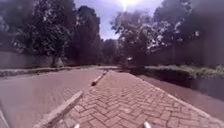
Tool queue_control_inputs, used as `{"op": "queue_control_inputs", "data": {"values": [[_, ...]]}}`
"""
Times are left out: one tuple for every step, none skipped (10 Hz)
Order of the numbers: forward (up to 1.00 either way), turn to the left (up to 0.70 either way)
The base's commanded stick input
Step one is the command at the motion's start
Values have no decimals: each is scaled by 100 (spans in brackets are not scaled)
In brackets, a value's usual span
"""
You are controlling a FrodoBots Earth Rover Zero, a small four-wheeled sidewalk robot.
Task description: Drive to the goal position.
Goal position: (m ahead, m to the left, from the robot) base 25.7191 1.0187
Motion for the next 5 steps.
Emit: {"op": "queue_control_inputs", "data": {"values": [[70,0],[70,-9],[70,-24],[70,-32],[70,-20]]}}
